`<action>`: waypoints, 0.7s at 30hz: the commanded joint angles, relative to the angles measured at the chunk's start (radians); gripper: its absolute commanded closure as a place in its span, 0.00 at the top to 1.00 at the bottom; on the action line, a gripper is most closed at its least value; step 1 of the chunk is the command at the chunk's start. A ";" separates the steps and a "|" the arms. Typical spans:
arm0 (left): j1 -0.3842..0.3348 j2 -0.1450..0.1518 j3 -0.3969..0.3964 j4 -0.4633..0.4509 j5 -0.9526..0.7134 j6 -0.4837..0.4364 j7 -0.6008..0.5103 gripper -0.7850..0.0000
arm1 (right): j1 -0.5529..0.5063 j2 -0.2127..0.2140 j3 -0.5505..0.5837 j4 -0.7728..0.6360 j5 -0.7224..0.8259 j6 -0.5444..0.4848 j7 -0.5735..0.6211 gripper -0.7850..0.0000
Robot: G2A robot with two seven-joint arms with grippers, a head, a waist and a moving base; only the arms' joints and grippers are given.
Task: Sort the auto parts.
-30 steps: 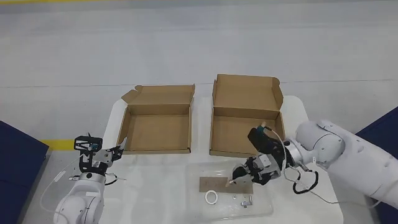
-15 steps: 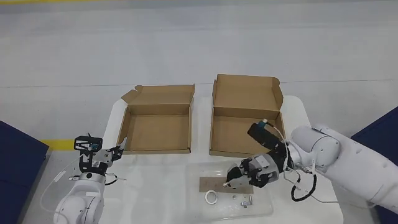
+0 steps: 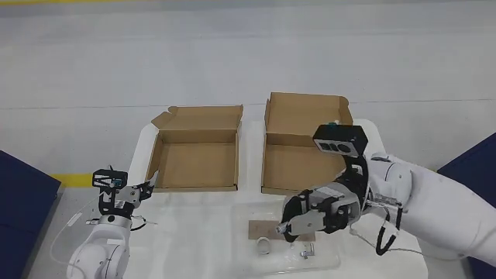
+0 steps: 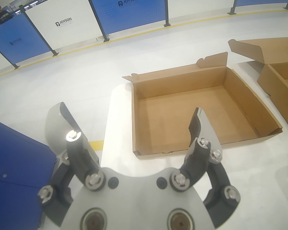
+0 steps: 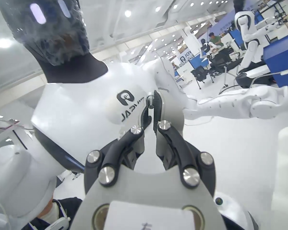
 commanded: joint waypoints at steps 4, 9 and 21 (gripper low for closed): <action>0.000 0.000 0.000 0.000 0.000 0.000 0.000 1.00 | 0.000 0.000 0.000 0.000 -0.010 0.000 0.000 0.00; 0.000 0.000 0.000 0.000 0.000 0.000 0.000 1.00 | -0.002 0.000 0.001 -0.001 -0.015 0.005 -0.002 0.00; 0.000 0.000 0.000 0.000 0.000 0.000 0.000 1.00 | -0.128 -0.049 0.108 -0.134 0.278 0.017 0.016 0.00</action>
